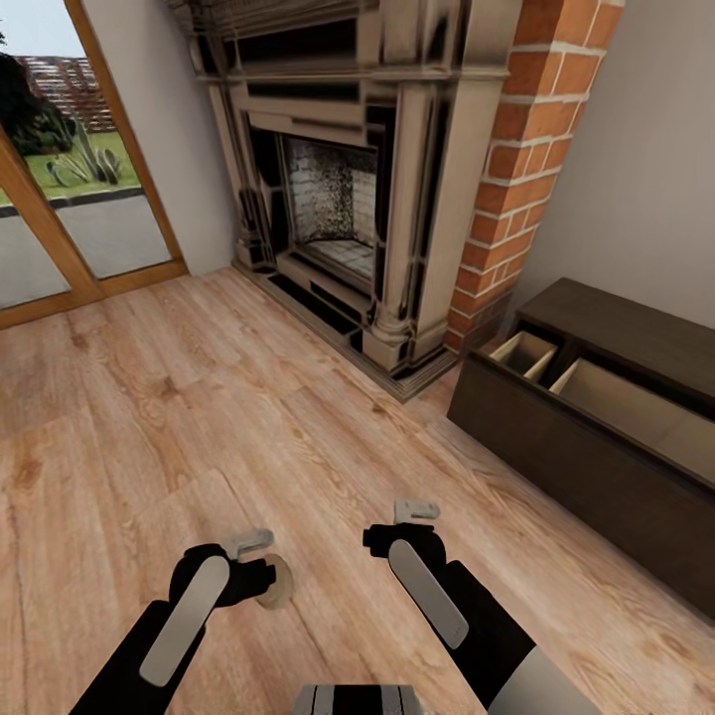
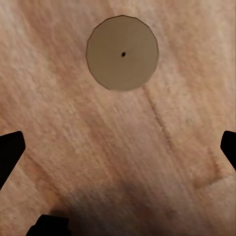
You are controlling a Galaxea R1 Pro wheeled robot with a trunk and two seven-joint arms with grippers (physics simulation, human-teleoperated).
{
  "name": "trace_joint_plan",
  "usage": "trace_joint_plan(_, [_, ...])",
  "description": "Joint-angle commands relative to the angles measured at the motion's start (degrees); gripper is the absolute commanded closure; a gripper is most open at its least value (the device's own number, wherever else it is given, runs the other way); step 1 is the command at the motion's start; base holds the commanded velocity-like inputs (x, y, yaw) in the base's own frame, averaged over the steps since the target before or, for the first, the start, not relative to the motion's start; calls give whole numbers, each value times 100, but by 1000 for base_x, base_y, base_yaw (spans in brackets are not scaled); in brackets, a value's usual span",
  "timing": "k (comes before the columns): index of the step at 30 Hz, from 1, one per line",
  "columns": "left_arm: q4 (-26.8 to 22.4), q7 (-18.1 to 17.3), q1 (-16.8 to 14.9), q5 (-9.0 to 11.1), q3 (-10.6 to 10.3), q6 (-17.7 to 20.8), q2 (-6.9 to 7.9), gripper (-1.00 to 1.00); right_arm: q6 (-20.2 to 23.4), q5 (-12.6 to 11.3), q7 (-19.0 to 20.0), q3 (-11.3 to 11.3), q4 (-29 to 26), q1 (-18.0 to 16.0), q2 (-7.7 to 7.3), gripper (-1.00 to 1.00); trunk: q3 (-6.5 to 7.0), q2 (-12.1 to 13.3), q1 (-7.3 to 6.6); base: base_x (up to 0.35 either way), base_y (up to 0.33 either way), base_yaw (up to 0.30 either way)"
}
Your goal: Place each of the two pumpkins and all three candles from the living room inside a cabinet in the living room (use any cabinet), then make sure every cabinet is closed, and position the cauldron so it is next to a table in the living room.
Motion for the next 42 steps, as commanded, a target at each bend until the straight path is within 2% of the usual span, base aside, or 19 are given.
trace_joint_plan(1, [37, 60, -39, 56, -14, 5, -1, -100, 13, -43, -52, 8, -6, -5, -1, -100, -28, -4, 1, 0, 0, 0])
trace_joint_plan(7, [313, 13, -173, 69, -29, 5, -33, -100, 9, -43, -48, 7, -6, -5, -1, -100, -160, -12, 17, 0, 0, 0])
trace_joint_plan(11, [496, -347, -193, 32, -36, -21, -6, -100, 6, -44, -40, 5, -3, -5, -1, -100, -249, -17, 27, 0, 0, 0])
trace_joint_plan(12, [542, -425, -204, -11, -37, -48, 0, -100, 5, -43, -40, 4, -2, -5, -1, -100, -271, -18, 30, 0, 0, 0])
trace_joint_plan(16, [669, -591, -241, -426, -38, -257, 1, -100, 3, -43, -38, 6, 2, -5, -1, -100, -360, -24, 40, 0, 0, 0])
trace_joint_plan(22, [748, -865, -247, -575, -38, -336, 1, -100, -4, -43, -38, 8, 2, -5, -1, -100, -493, -32, 55, 0, 0, 0])
trace_joint_plan(42, [800, -942, -242, -587, -55, -462, -11, -100, -4, -50, -38, 10, 3, -5, -1, -100, -914, -57, 104, 0, 0, 0])
